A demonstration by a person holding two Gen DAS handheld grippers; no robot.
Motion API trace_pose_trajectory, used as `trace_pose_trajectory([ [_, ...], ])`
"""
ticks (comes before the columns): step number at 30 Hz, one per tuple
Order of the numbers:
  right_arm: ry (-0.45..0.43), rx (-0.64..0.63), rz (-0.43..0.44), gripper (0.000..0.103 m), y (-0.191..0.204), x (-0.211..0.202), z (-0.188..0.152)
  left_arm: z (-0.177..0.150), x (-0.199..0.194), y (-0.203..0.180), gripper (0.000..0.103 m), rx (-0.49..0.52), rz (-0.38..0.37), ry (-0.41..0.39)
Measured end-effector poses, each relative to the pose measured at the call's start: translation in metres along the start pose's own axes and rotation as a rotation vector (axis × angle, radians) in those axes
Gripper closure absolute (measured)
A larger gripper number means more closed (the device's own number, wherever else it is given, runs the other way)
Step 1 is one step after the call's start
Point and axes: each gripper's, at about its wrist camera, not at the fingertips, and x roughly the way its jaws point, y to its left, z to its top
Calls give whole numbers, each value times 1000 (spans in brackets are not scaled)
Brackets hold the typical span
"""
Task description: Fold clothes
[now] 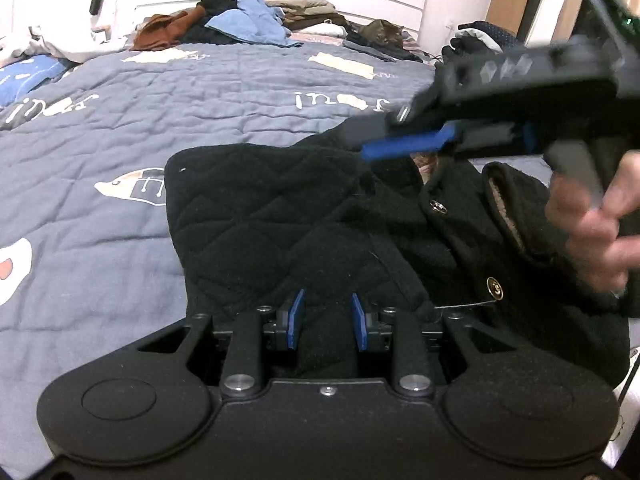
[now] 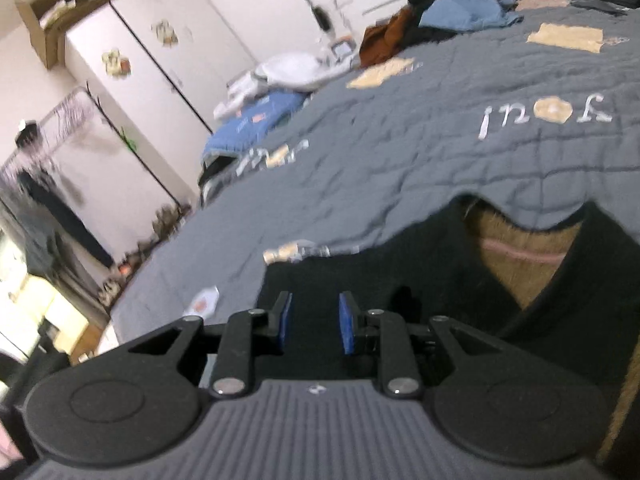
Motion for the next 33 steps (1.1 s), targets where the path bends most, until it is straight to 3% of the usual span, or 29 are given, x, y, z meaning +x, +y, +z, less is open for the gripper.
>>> trace_pose_trajectory([
  [5, 83, 20, -50, 79, -11, 30, -19, -1, -1, 1, 76, -5, -1, 1],
  [17, 65, 49, -58, 78, -7, 15, -17, -1, -2, 0, 75, -14, 5, 4],
  [22, 40, 50, -62, 69, -3, 1, -17, -1, -2, -3, 74, -7, 23, 2],
  [30, 40, 31, -40, 65, 4, -4, -22, -2, -2, -8, 74, 3, 45, 0],
  [33, 80, 27, -51, 64, 2, 6, -25, -2, -2, -9, 74, 9, 48, 1],
])
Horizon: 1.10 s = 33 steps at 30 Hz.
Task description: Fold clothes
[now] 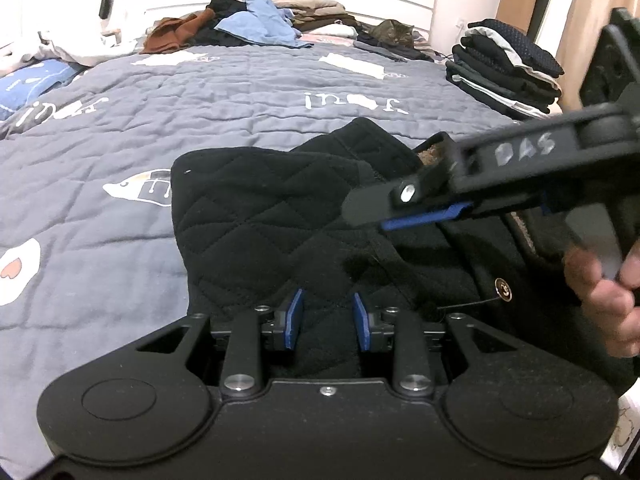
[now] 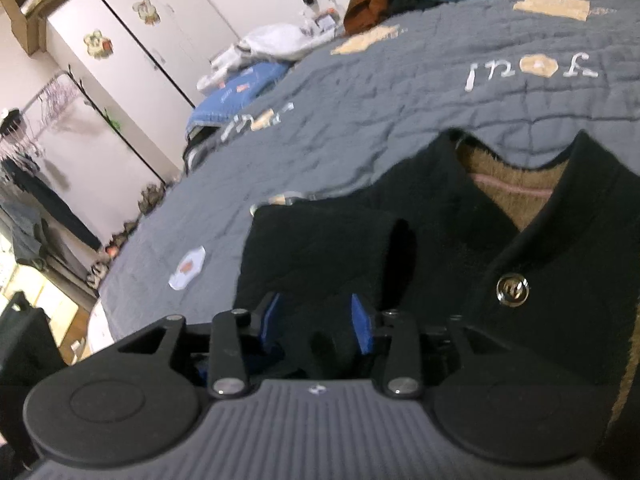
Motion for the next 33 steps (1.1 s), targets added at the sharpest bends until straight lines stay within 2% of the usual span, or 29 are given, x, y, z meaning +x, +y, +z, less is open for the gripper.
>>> trace_pose_trajectory([
  [3, 37, -16, -31, 62, -2, 12, -7, 1, 0, 0, 74, 3, 0, 5],
  [6, 36, -23, -31, 62, -4, 15, -10, 6, -8, -2, 72, 11, 15, 4],
  [9, 37, -2, -19, 61, -7, 14, -10, 13, -24, 3, 65, 11, 16, -47],
  [11, 39, 10, -11, 61, -9, 14, -9, 16, -30, 13, 65, -18, 20, -51],
  [14, 43, 14, -7, 61, -11, 15, -8, 17, -28, 31, 65, -95, 12, 6],
  [18, 46, 21, -4, 61, -13, 16, -8, 8, -3, 40, 64, -130, 47, 120],
  [21, 64, 21, -34, 60, -15, 20, -9, 6, 7, 46, 59, -177, 40, 130],
  [24, 53, 20, -30, 60, -17, 20, -12, 8, 7, 50, 59, -217, 30, 137],
  [27, 54, 17, -27, 59, -17, 19, -11, 16, -7, 53, 59, -234, 9, 112],
  [30, 54, 24, -25, 59, -18, 19, -11, 28, -24, 65, 59, -244, 3, 29],
  [33, 54, 25, -30, 58, -16, 19, -11, 43, -24, 83, 58, -264, 31, -27],
])
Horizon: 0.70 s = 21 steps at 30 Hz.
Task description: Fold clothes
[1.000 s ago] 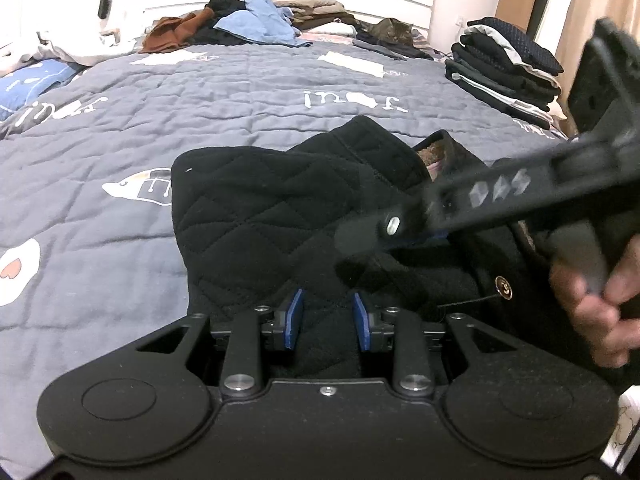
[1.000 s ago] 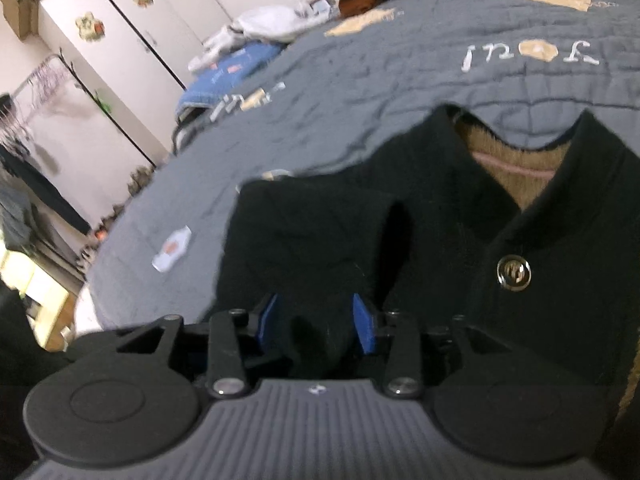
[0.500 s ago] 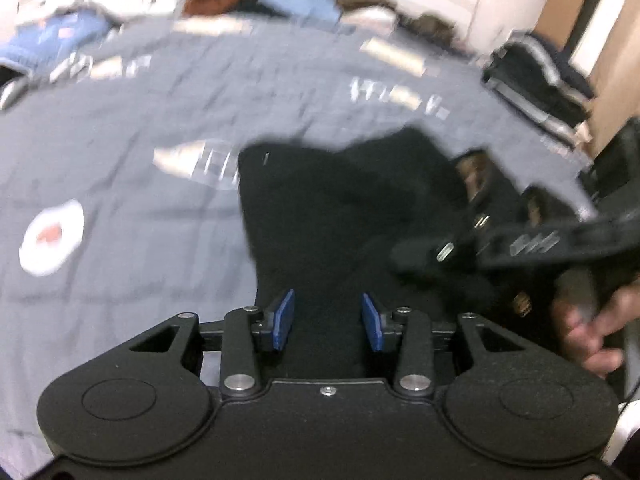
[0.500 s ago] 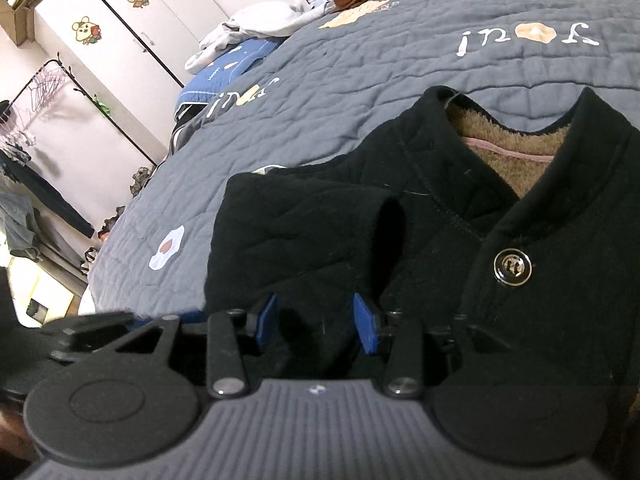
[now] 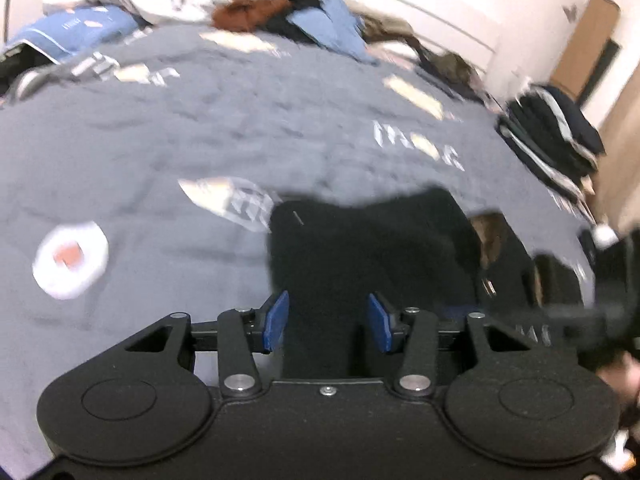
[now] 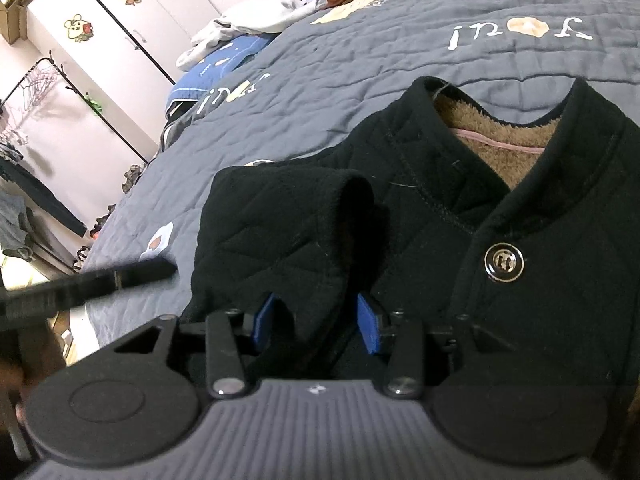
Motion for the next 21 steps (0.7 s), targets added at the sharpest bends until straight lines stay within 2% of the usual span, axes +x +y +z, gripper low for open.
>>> trace_pose_trajectory([
  [4, -5, -7, 1, 56, 1, 1, -1, 21, 23, 15, 57, -11, 6, -19],
  [6, -6, -9, 2, 54, 2, 1, -1, 28, 37, 21, 52, -17, -3, -18],
  [9, -9, -19, 2, 52, 3, 1, -1, 30, 57, 29, 48, -62, -51, 18],
  [11, -9, -24, 3, 51, 4, 1, -1, 30, 70, 27, 48, -51, -54, 43],
  [13, -10, -21, 4, 50, 4, 1, 0, 29, 80, 28, 55, -52, -74, 52],
  [15, -11, -17, 6, 49, 4, 1, 0, 30, 85, 31, 72, -76, -96, 51],
  [17, -19, -21, 6, 48, 5, 0, 0, 33, 80, 28, 81, -55, -116, 4],
  [21, -48, -53, 3, 47, 10, -2, -2, 38, 67, 14, 82, 20, -106, -104],
])
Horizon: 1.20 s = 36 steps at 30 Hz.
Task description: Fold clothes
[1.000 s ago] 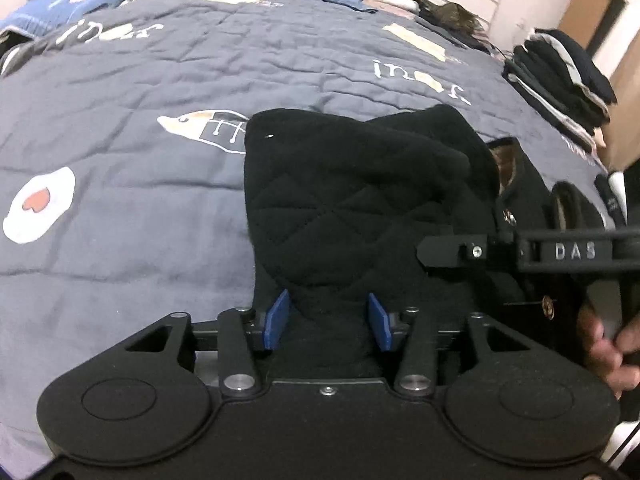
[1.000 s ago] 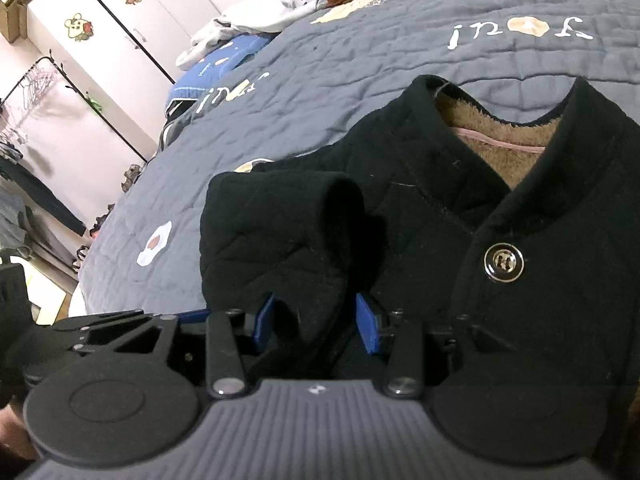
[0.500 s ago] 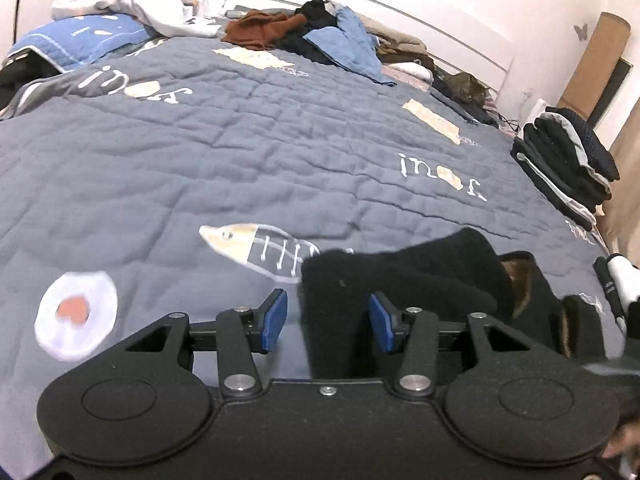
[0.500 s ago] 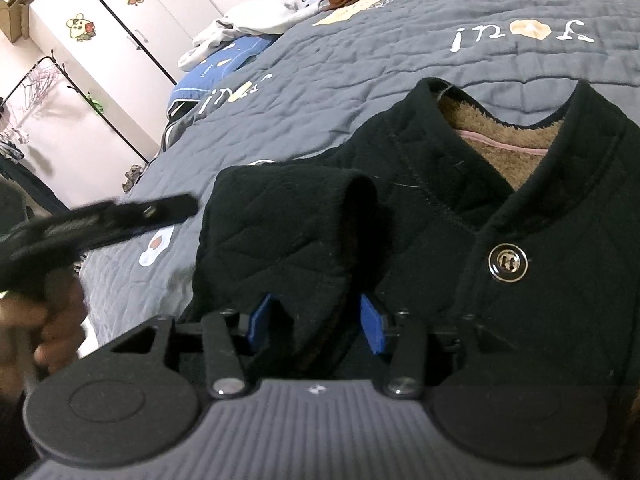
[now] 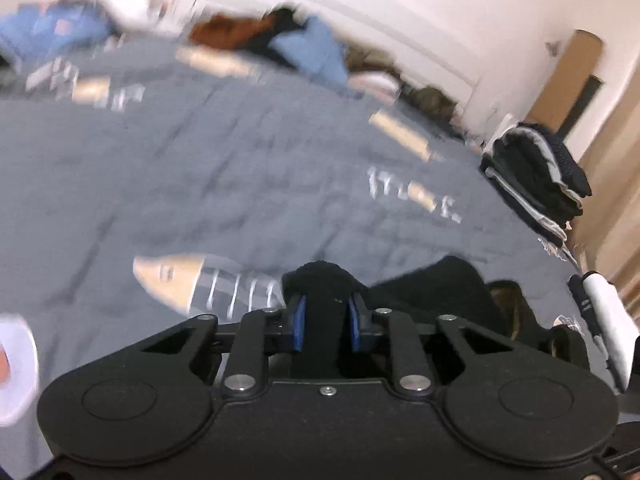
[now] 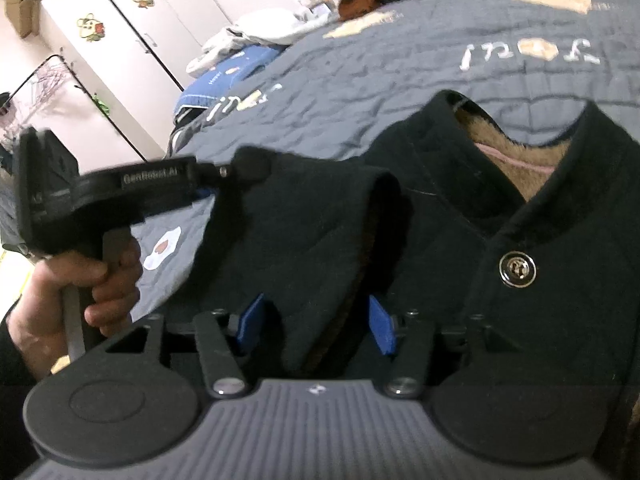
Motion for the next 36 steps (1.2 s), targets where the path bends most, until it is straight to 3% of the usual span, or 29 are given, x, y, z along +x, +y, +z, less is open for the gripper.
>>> trace_pose_trajectory([
  [4, -14, -14, 1, 47, -1, -1, -1, -10, 18, 10, 69, -40, 98, 78],
  [6, -11, -21, 4, 47, -2, 0, -2, -12, 17, 14, 51, -50, 128, 85],
  [12, -10, 17, 27, 47, -6, -9, 1, -3, -10, 16, 52, -74, 126, 35],
  [21, -77, 78, -15, 47, -9, -50, 2, -13, -44, 7, 52, -77, 142, 20],
  [30, -189, 84, -49, 47, -3, -112, -6, -32, -89, -2, 52, -109, 93, -5],
  [36, -217, 85, -77, 47, 0, -139, -23, -51, -125, -20, 52, -127, 44, -34],
])
